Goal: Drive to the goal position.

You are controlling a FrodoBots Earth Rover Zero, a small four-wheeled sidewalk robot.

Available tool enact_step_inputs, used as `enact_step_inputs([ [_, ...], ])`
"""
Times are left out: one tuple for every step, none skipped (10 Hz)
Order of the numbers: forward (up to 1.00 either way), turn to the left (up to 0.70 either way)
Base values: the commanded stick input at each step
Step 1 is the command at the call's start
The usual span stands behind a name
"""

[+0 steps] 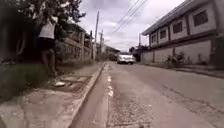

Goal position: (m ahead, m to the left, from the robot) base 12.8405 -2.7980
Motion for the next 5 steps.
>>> enact_step_inputs([
  [0.7, 0.0],
  [0.7, 0.0],
  [0.7, 0.0],
  [0.7, 0.0],
  [0.7, 0.0],
])
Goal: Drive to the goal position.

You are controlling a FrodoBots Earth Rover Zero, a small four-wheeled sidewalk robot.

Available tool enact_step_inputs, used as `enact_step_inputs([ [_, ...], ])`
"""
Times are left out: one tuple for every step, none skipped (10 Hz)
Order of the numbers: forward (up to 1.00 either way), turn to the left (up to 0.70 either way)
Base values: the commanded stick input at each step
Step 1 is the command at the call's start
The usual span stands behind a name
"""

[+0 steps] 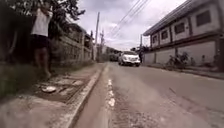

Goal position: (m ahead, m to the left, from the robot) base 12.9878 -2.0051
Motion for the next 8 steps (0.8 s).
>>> enact_step_inputs([
  [0.7, -0.33],
  [0.7, -0.27],
  [0.7, -0.14],
  [0.7, -0.01],
  [0.7, 0.0],
  [0.7, 0.0],
  [0.7, 0.0],
  [0.7, 0.0],
])
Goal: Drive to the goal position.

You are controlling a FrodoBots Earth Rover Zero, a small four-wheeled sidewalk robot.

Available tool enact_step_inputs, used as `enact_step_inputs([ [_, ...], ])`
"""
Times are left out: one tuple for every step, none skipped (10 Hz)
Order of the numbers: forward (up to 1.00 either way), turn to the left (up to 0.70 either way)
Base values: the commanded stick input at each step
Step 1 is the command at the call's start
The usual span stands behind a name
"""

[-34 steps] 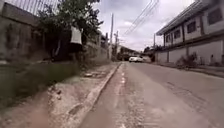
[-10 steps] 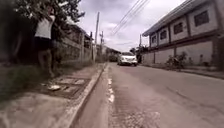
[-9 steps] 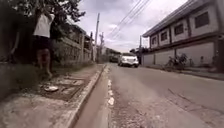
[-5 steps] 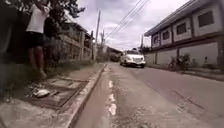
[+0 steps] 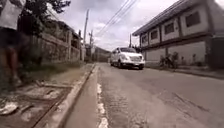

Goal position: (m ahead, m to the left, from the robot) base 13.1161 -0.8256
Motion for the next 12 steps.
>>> enact_step_inputs([
  [0.7, 0.0],
  [0.7, 0.0],
  [0.7, 0.0],
  [0.7, 0.0],
  [0.7, 0.03],
  [0.7, 0.09],
  [0.7, 0.32],
  [0.7, 0.1],
  [0.7, 0.0],
  [0.7, 0.0],
  [0.7, 0.0],
  [0.7, 0.0],
])
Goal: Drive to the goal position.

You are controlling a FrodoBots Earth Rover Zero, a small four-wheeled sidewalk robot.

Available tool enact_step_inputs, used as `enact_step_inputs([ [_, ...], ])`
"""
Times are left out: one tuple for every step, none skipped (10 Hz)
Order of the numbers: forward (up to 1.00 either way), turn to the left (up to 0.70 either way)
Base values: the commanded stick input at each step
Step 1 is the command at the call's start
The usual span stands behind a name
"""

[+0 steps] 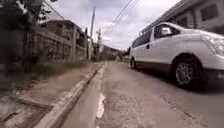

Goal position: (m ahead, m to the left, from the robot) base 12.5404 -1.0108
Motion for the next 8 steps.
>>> enact_step_inputs([
  [0.7, 0.0],
  [0.7, 0.0],
  [0.7, 0.0],
  [0.7, 0.0],
  [0.7, 0.0],
  [0.7, 0.0],
  [0.7, 0.0],
  [0.7, 0.0],
])
